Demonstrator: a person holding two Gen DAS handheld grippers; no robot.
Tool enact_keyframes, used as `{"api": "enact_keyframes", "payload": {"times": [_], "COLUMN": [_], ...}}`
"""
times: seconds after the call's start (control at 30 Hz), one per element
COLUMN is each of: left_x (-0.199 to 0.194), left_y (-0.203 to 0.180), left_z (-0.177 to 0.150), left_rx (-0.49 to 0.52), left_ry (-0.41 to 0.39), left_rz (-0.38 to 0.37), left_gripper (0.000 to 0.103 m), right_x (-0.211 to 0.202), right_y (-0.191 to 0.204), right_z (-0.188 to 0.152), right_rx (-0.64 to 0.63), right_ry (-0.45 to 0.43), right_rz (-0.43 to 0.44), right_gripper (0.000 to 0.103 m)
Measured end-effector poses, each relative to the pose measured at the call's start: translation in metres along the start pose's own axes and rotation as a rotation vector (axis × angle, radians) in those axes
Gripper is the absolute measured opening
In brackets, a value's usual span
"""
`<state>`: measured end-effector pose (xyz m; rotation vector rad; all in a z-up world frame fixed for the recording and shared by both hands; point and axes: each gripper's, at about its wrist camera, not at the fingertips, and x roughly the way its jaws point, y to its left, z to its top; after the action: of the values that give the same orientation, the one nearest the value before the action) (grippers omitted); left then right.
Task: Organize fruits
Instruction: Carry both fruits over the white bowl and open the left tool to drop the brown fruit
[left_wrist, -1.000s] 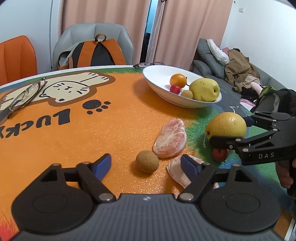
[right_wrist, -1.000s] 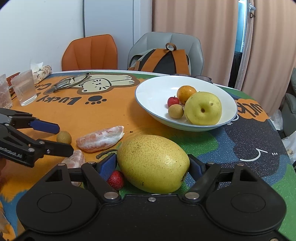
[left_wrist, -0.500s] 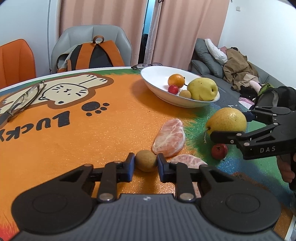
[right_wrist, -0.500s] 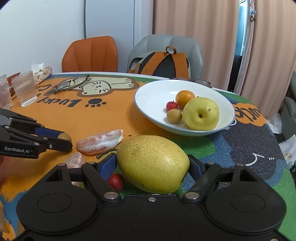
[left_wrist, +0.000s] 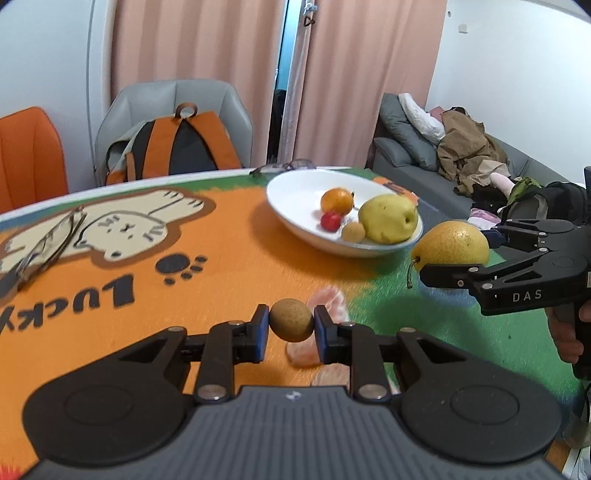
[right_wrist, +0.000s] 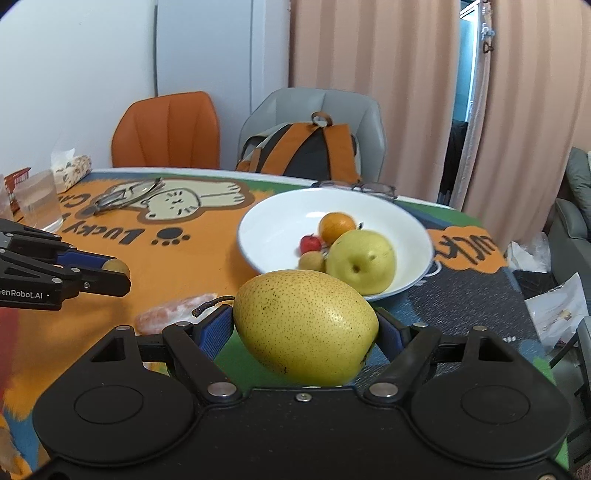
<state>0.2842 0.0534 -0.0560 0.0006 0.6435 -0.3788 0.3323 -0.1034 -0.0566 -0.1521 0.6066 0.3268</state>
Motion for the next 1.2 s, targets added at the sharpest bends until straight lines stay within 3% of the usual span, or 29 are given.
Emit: {"api": "enact_keyframes", "payload": {"times": [0.6, 1.2], "left_x": [0.053, 0.116], "left_y": [-0.019, -0.036], "left_z": [0.063, 0.087], "left_rx": [0.030, 0.042], "left_ry": [-0.038, -0.003], "left_rz": [-0.016, -0.011], "left_gripper": [0.024, 0.024], "right_x": [0.010, 0.051], "right_y": [-0.045, -0.084], "right_z": [0.040, 0.069], "right_rx": [0.044, 0.116], "right_ry": [-0.071, -0.070], "right_rz": [-0.053, -0.059], "right_gripper": [0.077, 0.077]}}
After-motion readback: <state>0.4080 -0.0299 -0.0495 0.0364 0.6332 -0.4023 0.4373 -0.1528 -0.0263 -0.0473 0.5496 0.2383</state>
